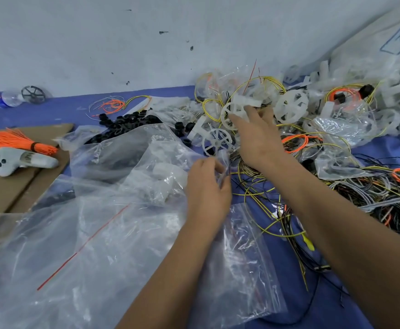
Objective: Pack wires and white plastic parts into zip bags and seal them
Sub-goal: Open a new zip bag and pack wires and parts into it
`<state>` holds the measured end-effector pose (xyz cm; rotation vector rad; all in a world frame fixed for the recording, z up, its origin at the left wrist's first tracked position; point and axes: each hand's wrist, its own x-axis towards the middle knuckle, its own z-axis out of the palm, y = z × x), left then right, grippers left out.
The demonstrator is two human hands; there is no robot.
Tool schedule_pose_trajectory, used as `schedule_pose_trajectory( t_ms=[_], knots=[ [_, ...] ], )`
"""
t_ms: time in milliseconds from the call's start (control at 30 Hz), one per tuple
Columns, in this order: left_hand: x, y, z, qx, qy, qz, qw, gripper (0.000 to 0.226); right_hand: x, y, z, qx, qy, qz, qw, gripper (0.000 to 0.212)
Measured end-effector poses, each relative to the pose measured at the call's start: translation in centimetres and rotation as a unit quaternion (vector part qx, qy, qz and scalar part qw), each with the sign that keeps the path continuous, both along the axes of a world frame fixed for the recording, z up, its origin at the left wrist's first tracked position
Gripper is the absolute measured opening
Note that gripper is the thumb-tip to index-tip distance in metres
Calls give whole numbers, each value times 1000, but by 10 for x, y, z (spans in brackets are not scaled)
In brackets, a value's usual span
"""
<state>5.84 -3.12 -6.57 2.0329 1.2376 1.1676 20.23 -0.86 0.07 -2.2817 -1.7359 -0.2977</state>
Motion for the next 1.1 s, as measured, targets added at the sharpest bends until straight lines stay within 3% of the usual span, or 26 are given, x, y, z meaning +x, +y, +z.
schedule_pose_trajectory(
  t_ms=[133, 233, 300, 367, 400, 467, 533, 567, 633, 700, 833, 933, 1100],
  knots=[
    [-3, -7, 5, 80, 41, 22, 996, 4, 3, 4, 1, 25, -17, 7, 1000, 38],
    [-5, -10, 10, 93, 54, 56, 993, 9, 13, 1, 6, 67, 40, 10, 997, 32],
    [-5, -10, 12, 83, 41, 59, 994, 20, 16, -5, 10, 139, 97, 12, 985, 29],
    [-5, -8, 12, 73, 15, 59, 995, 25, 13, -18, 12, 258, 169, 23, 951, 22],
    [-6, -7, 11, 63, 0, 64, 996, 24, 10, -25, 11, 323, 229, 34, 918, 18],
    [-7, -5, 11, 45, -35, 76, 996, 20, 0, -41, 8, 413, 417, 58, 808, 12],
    [-7, -5, 12, 29, -76, 79, 994, 22, -13, -55, 0, 407, 613, 77, 672, 8],
    [-7, -5, 12, 19, -102, 77, 992, 22, -20, -62, -6, 381, 677, 82, 624, 11],
    [-6, -4, 12, -3, -160, 78, 984, 19, -29, -72, -21, 328, 735, 88, 587, 22],
    [-6, -4, 12, -3, -202, 85, 976, 19, -33, -76, -34, 298, 740, 76, 598, 29],
    [-7, -5, 16, 52, -216, 89, 971, 16, -32, -73, -46, 281, 694, 50, 661, 29],
    [-7, -8, 19, 137, -169, 96, 971, 11, -29, -72, -51, 271, 631, 52, 725, 17],
    [-5, -14, 17, 224, -91, 83, 967, 6, -29, -75, -52, 225, 526, 138, 808, 4]
  ],
)
